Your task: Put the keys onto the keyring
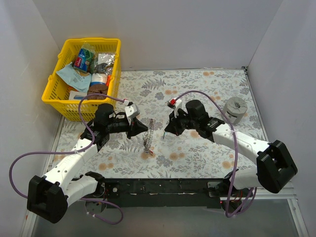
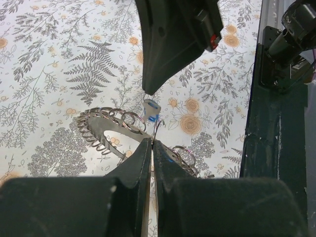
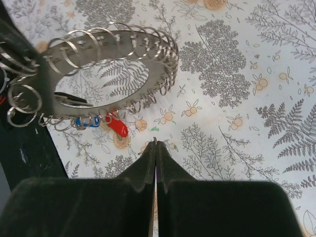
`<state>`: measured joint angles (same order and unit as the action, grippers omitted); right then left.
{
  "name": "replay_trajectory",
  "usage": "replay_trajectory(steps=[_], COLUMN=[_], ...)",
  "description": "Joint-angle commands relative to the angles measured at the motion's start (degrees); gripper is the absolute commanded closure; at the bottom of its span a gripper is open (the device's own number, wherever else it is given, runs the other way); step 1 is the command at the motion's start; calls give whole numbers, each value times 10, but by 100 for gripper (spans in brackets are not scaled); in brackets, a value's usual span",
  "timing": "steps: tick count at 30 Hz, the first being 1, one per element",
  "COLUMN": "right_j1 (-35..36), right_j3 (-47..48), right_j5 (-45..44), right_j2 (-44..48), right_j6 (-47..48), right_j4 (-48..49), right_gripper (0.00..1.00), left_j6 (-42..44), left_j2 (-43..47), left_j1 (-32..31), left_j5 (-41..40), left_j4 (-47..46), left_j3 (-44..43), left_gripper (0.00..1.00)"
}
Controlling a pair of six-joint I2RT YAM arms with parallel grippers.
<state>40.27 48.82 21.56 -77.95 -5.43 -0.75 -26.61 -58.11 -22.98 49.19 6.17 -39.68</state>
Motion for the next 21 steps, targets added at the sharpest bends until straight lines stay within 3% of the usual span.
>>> replay_trajectory(steps=[1,8,21], right_j1=[4,2,2], right_j3=[-24,-52,-20], right_j5=[55,86,142], right_j2=[49,118,118], right_j6=[38,75,78], right_j4=[51,73,81], right_gripper=[99,99,99], left_j6=[30,56,80], left_j2=[23,27,26], left_j1=[3,4,3], left_j5=[-11,-25,-6], left_j4=[6,18,18], left_j3=[-10,-11,-12], left_gripper=[100,100,100])
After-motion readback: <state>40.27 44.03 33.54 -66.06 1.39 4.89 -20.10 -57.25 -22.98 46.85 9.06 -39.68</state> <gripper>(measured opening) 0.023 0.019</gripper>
